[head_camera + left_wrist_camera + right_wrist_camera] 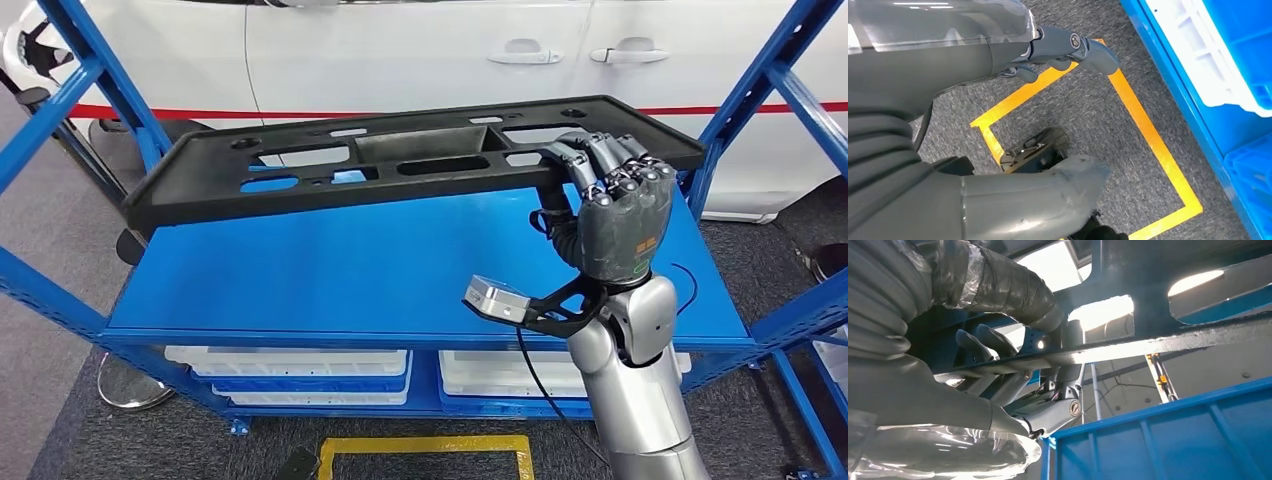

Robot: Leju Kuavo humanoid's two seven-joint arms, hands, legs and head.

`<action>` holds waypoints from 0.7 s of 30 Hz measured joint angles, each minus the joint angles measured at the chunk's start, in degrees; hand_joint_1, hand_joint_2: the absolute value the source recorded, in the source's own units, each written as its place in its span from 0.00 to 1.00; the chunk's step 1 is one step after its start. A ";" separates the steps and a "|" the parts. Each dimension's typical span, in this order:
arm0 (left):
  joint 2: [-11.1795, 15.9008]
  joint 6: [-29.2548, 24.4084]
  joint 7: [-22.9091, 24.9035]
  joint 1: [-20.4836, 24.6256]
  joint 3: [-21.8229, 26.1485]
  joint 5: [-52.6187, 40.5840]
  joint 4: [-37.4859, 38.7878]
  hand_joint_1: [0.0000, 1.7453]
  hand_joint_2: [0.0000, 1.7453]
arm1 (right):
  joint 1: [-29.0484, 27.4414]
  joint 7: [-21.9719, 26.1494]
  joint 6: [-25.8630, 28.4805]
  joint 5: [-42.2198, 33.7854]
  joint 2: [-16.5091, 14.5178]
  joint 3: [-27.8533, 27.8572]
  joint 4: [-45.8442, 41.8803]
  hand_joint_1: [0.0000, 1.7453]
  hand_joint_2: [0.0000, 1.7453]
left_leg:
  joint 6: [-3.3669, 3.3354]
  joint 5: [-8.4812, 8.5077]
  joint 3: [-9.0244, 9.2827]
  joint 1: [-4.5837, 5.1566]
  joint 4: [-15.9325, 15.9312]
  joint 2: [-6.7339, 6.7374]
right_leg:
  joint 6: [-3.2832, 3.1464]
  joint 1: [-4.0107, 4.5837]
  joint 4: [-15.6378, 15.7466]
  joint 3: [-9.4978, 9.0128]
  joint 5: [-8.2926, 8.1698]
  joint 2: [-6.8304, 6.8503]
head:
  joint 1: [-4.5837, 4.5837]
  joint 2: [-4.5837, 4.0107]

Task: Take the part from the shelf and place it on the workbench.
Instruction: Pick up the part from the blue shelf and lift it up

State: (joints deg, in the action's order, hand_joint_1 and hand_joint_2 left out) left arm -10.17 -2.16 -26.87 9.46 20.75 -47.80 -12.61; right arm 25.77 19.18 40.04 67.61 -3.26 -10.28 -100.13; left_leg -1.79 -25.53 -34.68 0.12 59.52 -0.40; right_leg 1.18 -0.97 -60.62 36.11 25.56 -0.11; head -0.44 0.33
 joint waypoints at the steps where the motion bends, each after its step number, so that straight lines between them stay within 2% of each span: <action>1: -0.01 -0.33 -0.04 0.01 0.02 -0.12 0.00 0.00 1.00 | -0.23 0.44 0.00 -0.01 -0.05 0.00 -0.04 1.00 1.00 | 0.27 -0.06 -0.03 0.04 0.05 -0.01 | -0.26 0.16 0.17 -0.06 0.11 -0.06 | 0.00 0.00; 4: -0.05 -2.12 0.00 0.02 0.03 -1.12 0.00 0.00 1.00 | -1.20 2.04 0.00 0.01 -0.53 -0.03 -0.19 1.00 1.00 | 1.13 -0.81 -0.17 -0.21 0.66 0.03 | -1.24 0.06 0.64 -0.27 -0.13 -0.09 | 0.01 0.00; 6: -0.07 -3.85 0.32 0.03 -0.15 -2.28 0.00 0.00 1.00 | -2.10 3.39 -0.01 0.06 -1.43 -0.10 -0.49 1.00 1.00 | 1.74 -3.78 -2.21 -0.36 5.37 0.07 | -1.75 -0.10 0.93 -0.45 -0.25 0.03 | -0.01 0.00; 8: -0.08 -5.51 0.80 -0.08 -0.46 -3.18 0.00 0.00 1.00 | -3.40 4.60 -0.02 0.33 -2.51 -0.29 -0.74 1.00 1.00 | 2.14 -7.03 -5.63 -0.48 12.73 0.08 | -1.96 -0.01 0.91 -0.45 -0.19 0.10 | -0.02 0.00; 9: -0.08 -5.99 0.99 -0.18 -0.57 -3.28 0.00 0.00 1.00 | -4.11 4.96 -0.02 0.54 -2.95 -0.45 -0.80 1.00 1.00 | 2.21 -7.43 -6.72 -0.50 14.91 0.08 | -2.00 0.03 0.87 -0.46 -0.15 0.11 | -0.02 0.00; 10: -0.08 -6.26 1.17 -0.26 -0.63 -3.20 0.00 0.00 1.00 | -4.75 5.17 -0.02 0.74 -3.31 -0.60 -0.82 1.00 1.00 | 2.20 -6.73 -6.87 -0.51 15.03 0.08 | -2.03 0.05 0.82 -0.48 -0.11 0.11 | -0.02 0.00; 11: -0.08 -6.39 1.35 -0.32 -0.64 -3.00 0.00 0.00 1.00 | -5.32 5.28 -0.02 0.88 -3.65 -0.74 -0.89 1.00 1.00 | 2.11 -5.03 -5.90 -0.51 12.84 0.08 | -2.01 0.06 0.75 -0.53 -0.05 0.10 | -0.02 0.00; 13: -0.08 -6.38 1.58 -0.34 -0.62 -2.67 0.00 0.00 1.00 | -6.08 5.53 -0.02 0.93 -4.37 -0.85 -1.22 1.00 1.00 | 1.77 -1.42 -2.25 -0.43 5.16 0.08 | -1.82 0.15 0.60 -0.61 0.11 0.06 | -0.02 0.00; 14: -0.08 -6.29 1.63 -0.33 -0.61 -2.54 0.00 0.00 1.00 | -6.36 5.77 -0.01 0.92 -4.76 -0.87 -1.47 1.00 1.00 | 1.52 -0.41 -0.79 -0.33 2.13 0.05 | -1.61 0.23 0.55 -0.60 0.14 0.03 | -0.01 0.00; 15: -0.08 -6.18 1.63 -0.35 -0.59 -2.45 0.00 0.00 1.00 | -6.64 6.09 -0.01 0.89 -5.13 -0.87 -1.73 1.00 1.00 | 1.27 -0.13 -0.01 -0.21 0.47 0.03 | -1.37 0.30 0.57 -0.58 0.13 0.01 | -0.01 0.00; 18: -0.10 -6.04 1.65 -0.53 -0.55 -2.16 0.00 0.00 1.00 | -7.59 7.00 -0.01 0.73 -6.12 -0.87 -2.27 1.00 1.00 | 0.31 0.04 0.29 -0.17 -0.38 -0.03 | -0.43 0.30 0.75 -0.69 0.07 0.01 | -0.01 0.00; 19: -0.12 -6.04 1.65 -0.54 -0.55 -2.09 0.00 0.00 1.00 | -7.78 7.16 -0.01 0.66 -6.33 -0.87 -2.41 1.00 1.00 | -0.06 0.23 0.43 -0.27 -0.66 -0.02 | -0.15 0.27 0.25 -0.52 0.52 0.04 | 0.01 0.00; 21: -0.16 -6.05 1.66 -0.50 -0.54 -2.05 0.00 0.00 1.00 | -8.03 7.24 0.00 0.49 -6.55 -0.87 -2.66 1.00 1.00 | -0.77 0.52 0.62 -0.39 -1.09 0.07 | 0.23 0.21 -3.90 1.32 3.15 0.05 | 0.01 0.00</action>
State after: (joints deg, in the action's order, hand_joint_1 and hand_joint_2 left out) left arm -10.33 -8.21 -25.22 8.96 20.21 -49.85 -12.61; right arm 17.74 26.42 40.04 68.10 -9.80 -11.15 -102.79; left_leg -2.56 -25.01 -34.07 -0.27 58.43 -0.33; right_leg 1.40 -0.76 -64.52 37.43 28.71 -0.06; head -0.43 0.33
